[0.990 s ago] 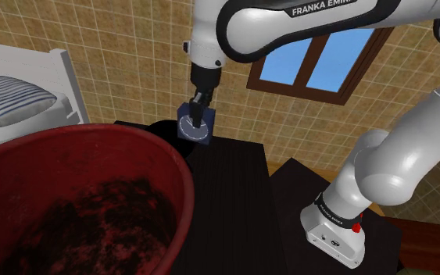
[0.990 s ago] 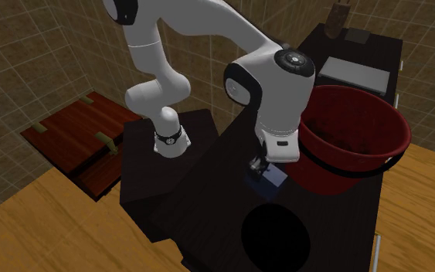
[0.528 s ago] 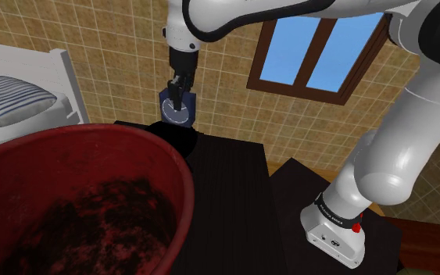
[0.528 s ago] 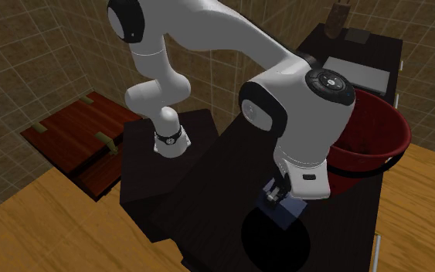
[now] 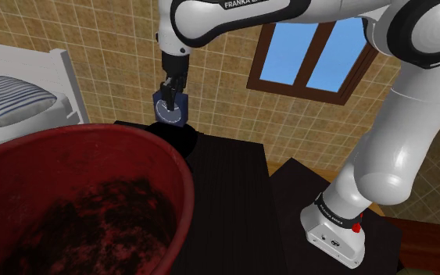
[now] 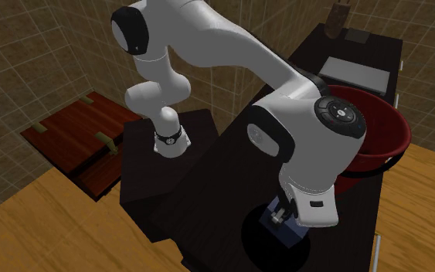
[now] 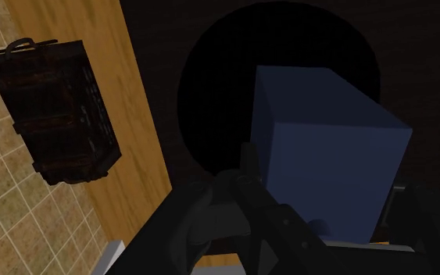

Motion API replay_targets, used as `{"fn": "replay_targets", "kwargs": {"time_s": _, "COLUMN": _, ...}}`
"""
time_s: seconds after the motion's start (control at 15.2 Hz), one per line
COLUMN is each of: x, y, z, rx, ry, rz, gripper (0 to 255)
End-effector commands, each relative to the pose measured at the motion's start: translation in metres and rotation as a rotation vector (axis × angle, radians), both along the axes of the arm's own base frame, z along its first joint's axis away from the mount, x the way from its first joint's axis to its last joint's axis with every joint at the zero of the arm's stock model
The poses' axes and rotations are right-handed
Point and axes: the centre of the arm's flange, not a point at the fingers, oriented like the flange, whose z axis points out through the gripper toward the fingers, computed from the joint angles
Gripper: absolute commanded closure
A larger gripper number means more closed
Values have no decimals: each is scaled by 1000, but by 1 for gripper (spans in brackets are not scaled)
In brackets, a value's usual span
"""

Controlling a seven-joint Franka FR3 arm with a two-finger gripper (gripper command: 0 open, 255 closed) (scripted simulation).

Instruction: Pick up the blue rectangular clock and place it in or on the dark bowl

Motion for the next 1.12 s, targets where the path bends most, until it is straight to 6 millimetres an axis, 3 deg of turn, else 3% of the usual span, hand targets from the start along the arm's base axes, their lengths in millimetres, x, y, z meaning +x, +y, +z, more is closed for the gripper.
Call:
{"fn": "replay_targets", "kwargs": {"time_s": 0.0, "x": 0, "y": 0, "z": -11, "rx": 0, "ry": -1, "rz": 0, "gripper": 255}}
{"fn": "replay_targets", "kwargs": {"time_s": 0.66, "x": 0, "y": 0, "z": -64, "rx": 0, "ry": -1, "rz": 0, "gripper": 255}}
{"fn": "replay_targets", "kwargs": {"time_s": 1.06, "x": 0, "y": 0, "z": -64, "rx": 0, "ry": -1, "rz": 0, "gripper": 255}}
